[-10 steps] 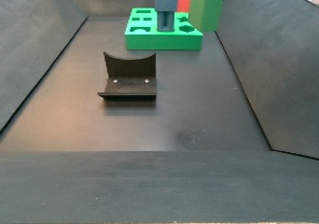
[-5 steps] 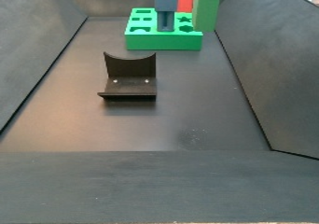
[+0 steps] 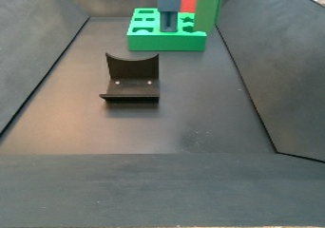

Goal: Pick up the arch object. Move up. Place the arch object on the fixture. Regrasp the arch object. Rotate the arch object. Move to above the board. Insert the arch object.
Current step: Rotate the arch object.

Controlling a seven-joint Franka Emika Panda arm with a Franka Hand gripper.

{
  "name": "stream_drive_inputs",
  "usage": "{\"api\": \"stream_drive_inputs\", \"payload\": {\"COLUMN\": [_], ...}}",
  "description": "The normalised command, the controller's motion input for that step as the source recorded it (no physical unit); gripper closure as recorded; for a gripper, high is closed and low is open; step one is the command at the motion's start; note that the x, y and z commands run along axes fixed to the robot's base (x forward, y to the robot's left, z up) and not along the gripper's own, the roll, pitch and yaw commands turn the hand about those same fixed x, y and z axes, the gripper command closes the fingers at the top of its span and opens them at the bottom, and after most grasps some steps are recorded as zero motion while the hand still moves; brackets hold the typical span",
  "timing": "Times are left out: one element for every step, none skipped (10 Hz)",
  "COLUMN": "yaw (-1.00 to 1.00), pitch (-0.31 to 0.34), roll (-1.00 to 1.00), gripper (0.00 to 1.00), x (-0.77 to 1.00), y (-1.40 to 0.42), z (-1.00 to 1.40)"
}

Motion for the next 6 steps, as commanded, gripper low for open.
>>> {"api": "stream_drive_inputs", "payload": {"yaw": [-1.0, -1.0, -1.0, -1.0, -1.0, -1.0], "pitch": [0.047, 0.054, 0.067, 0.076, 0.026, 0.028], "roll": [-0.07, -0.08, -0.1, -0.11, -0.04, -0.04], "gripper": [1.0, 1.0, 1.0, 1.0, 1.0, 1.0], "x": [0.0, 0.0, 0.0, 0.0, 0.0, 0.0], "y": [0.01, 0.01, 0.01, 0.01, 0.0, 0.0], "z": [0.0, 0.01, 0.01, 0.01, 0.0, 0.0]}}
